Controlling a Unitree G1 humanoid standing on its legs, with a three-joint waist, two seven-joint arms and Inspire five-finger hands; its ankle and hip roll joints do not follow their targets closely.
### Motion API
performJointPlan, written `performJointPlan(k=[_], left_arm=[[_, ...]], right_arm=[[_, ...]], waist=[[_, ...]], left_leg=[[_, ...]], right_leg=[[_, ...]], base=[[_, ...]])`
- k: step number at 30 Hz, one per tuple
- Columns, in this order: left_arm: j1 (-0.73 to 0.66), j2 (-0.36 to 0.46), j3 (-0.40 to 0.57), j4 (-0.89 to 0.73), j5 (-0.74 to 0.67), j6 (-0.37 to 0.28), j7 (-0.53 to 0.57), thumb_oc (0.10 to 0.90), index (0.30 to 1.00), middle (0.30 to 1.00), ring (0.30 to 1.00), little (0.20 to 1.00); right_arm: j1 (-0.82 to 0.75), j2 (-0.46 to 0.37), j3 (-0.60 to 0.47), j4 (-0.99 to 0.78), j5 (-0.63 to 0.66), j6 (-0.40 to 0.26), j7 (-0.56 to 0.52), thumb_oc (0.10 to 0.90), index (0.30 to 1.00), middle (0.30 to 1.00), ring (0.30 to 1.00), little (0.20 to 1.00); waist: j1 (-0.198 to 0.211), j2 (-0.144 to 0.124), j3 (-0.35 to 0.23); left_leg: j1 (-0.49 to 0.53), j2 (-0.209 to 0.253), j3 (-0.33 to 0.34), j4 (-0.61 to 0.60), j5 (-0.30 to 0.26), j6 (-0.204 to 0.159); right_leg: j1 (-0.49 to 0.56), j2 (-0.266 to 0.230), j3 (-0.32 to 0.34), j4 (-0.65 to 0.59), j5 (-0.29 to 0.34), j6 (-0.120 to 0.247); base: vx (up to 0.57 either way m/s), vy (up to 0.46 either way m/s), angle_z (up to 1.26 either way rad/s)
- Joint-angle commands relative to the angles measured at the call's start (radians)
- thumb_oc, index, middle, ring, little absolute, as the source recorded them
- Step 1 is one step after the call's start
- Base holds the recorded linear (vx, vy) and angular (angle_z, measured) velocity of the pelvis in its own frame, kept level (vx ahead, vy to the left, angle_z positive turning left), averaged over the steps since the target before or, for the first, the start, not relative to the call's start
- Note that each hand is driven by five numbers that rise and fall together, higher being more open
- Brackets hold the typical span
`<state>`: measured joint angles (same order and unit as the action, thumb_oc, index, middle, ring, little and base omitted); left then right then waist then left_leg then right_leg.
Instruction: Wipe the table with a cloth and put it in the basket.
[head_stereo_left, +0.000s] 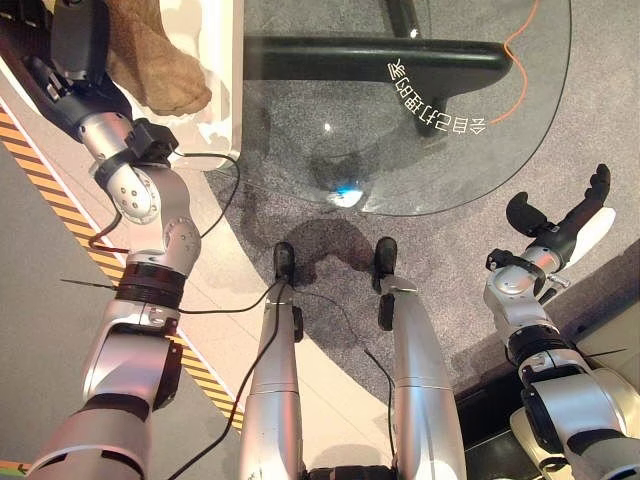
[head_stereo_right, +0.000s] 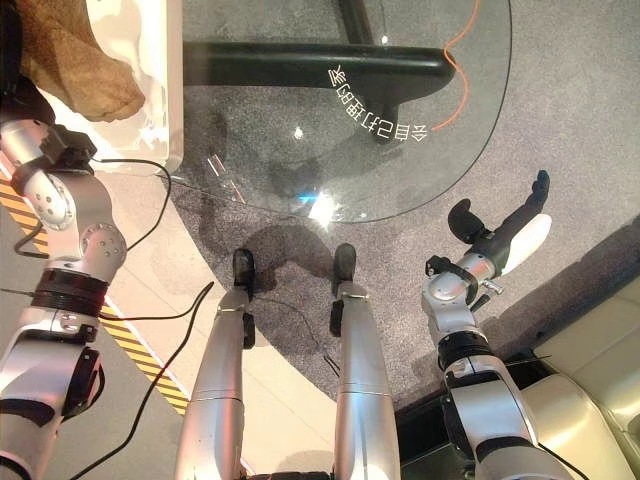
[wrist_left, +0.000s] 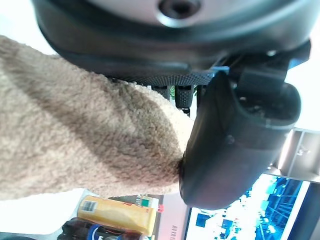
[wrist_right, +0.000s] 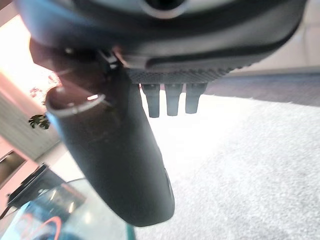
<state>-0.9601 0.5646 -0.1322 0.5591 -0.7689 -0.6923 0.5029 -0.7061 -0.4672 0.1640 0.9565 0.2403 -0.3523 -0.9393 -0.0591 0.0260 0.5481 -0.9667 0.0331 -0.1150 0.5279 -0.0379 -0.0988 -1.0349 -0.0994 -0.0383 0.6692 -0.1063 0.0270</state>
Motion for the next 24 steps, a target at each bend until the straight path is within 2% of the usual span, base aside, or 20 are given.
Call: performJointPlan(k=[1,5,10,15,24], left_arm=[[-0.141,0.111,0.027,-0.022,0.126,-0.051,0.031,0.1,0.3,0.3,0.3,0.2],[-0.169,0.137,-0.012,0.044,0.143,0.0,0.03,0.1,0.3,0.3,0.3,0.2],[-0.188,0.157,-0.047,0.108,0.127,0.014,0.034,0.1,0.3,0.3,0.3,0.2],[-0.215,0.161,-0.077,0.179,0.12,0.056,0.044,0.1,0.3,0.3,0.3,0.2],[-0.267,0.167,-0.127,0.311,0.105,0.196,0.154,0.1,0.3,0.3,0.3,0.2]], right_arm=[[0.002,-0.064,-0.001,-0.004,0.027,-0.073,-0.013,0.8,0.9,0.9,0.9,0.9],[-0.004,-0.069,0.006,0.02,0.042,-0.082,0.004,0.8,0.9,0.9,0.9,0.9],[-0.007,-0.07,0.013,0.029,0.049,-0.094,0.006,0.8,0.9,0.9,0.9,0.9],[-0.026,-0.072,0.024,0.04,0.051,-0.099,0.007,0.8,0.9,0.9,0.9,0.9],[-0.052,-0.068,0.041,0.061,0.062,-0.107,0.007,0.8,0.9,0.9,0.9,0.9]], waist=[[0.013,-0.005,-0.028],[0.007,-0.006,-0.028],[0.004,-0.008,-0.028],[-0.002,-0.012,-0.028],[-0.012,-0.021,-0.028]], left_leg=[[0.018,-0.066,0.133,0.037,-0.085,0.124],[0.019,-0.062,0.137,0.037,-0.084,0.122],[0.016,-0.06,0.14,0.037,-0.083,0.12],[0.013,-0.057,0.141,0.039,-0.082,0.116],[0.012,-0.051,0.141,0.033,-0.079,0.111]], right_leg=[[0.074,0.098,-0.045,-0.06,-0.014,-0.034],[0.074,0.099,-0.042,-0.064,-0.01,-0.032],[0.072,0.099,-0.042,-0.066,-0.01,-0.03],[0.07,0.101,-0.04,-0.064,-0.01,-0.028],[0.069,0.101,-0.037,-0.074,-0.009,-0.024]], base=[[0.0,0.0,0.0],[0.0,0.0,0.0],[0.0,0.0,0.0],[0.0,0.0,0.0],[0.0,0.0,0.0]])
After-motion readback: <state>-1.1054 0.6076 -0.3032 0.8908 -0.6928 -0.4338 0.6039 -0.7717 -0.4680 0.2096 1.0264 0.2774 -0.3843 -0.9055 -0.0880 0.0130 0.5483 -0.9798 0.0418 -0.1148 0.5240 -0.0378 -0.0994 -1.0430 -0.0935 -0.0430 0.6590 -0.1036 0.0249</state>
